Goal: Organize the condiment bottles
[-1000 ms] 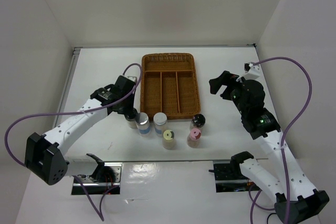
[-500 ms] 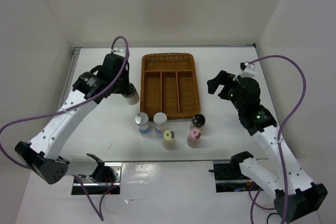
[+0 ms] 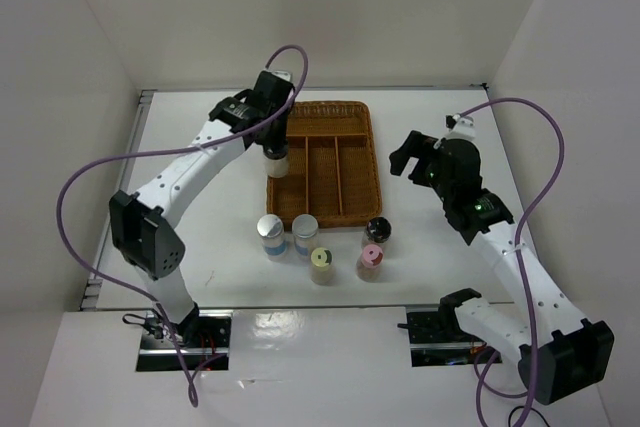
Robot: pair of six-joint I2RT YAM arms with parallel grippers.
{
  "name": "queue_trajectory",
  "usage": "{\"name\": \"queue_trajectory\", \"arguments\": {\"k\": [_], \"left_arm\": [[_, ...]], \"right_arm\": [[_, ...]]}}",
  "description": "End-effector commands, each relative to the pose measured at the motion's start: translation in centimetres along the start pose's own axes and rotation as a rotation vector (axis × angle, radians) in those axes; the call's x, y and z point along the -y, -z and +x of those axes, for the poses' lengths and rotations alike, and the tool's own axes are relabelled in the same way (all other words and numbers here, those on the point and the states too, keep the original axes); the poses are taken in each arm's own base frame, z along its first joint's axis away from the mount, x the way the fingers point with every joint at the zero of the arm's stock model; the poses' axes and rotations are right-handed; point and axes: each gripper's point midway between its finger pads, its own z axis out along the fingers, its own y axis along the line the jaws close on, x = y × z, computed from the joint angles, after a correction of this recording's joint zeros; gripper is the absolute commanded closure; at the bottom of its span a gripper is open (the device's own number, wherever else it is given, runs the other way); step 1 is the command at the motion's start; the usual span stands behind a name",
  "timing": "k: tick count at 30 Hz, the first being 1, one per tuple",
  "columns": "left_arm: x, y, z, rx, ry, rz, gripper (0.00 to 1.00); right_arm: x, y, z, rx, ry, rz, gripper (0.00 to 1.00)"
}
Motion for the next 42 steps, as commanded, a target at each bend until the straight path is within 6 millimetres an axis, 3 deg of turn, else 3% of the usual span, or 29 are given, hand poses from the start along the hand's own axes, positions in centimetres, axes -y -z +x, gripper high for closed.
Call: {"name": "queue_trajectory", "arguments": {"k": [1,10,18,23,26,31,35,36,38,39,41,42], "left_arm": [[1.3,0.4,-5.6,0.156,0.020,0.052,0.85],[1.9,-4.2,-7.1,0.139,0.024,0.072,0.85],[1.7,-8.2,-5.6,0.070,0.030,0.089,0.84],[1.5,-9.6,-5.5,0.066,0.026,0.081,0.84],[1.6,-10.5,-5.2,0.051,0.020,0.100,0.75],[1.6,-11.3,-4.9,0.038,-0.004,0.096,0.72],[1.6,-11.3,-4.7,0.029,-0.006,0.094,0.51],[1.4,-11.4,-4.0,0.007,-0.010,0.089,0.31],[1.5,-10.3,-3.4,-0.009,-0.029,0.091,0.23],[0.8,-9.0,-3.9,0.009,-0.027,0.067,0.13],[0.9,-7.6,-3.0,0.005,-0.046,0.047,0.07],[0.5,-5.2,-3.8,0.038,-0.038,0.055,0.06]], "right_arm": [[0.4,-0.4,-2.0,0.095,-0.022,0.023,0.01],[0.8,-1.4,-2.6,0.142,-0.064,0.039,0.01],[1.0,-3.1,-1.9,0.117,-0.077,0.063,0.01],[1.1,-3.3,-2.1,0.120,-0.077,0.072,0.01],[1.1,-3.7,-2.0,0.111,-0.075,0.077,0.01],[1.0,-3.9,-2.0,0.111,-0.086,0.076,0.01],[0.9,-3.9,-1.9,0.107,-0.086,0.068,0.01],[0.9,-3.9,-1.9,0.107,-0.086,0.068,0.01],[1.0,-3.9,-1.6,0.097,-0.084,0.073,0.01],[1.0,-3.9,-1.6,0.097,-0.084,0.073,0.01],[1.0,-3.9,-1.6,0.097,-0.084,0.073,0.01],[1.0,-3.9,-1.6,0.097,-0.084,0.073,0.01]]}}
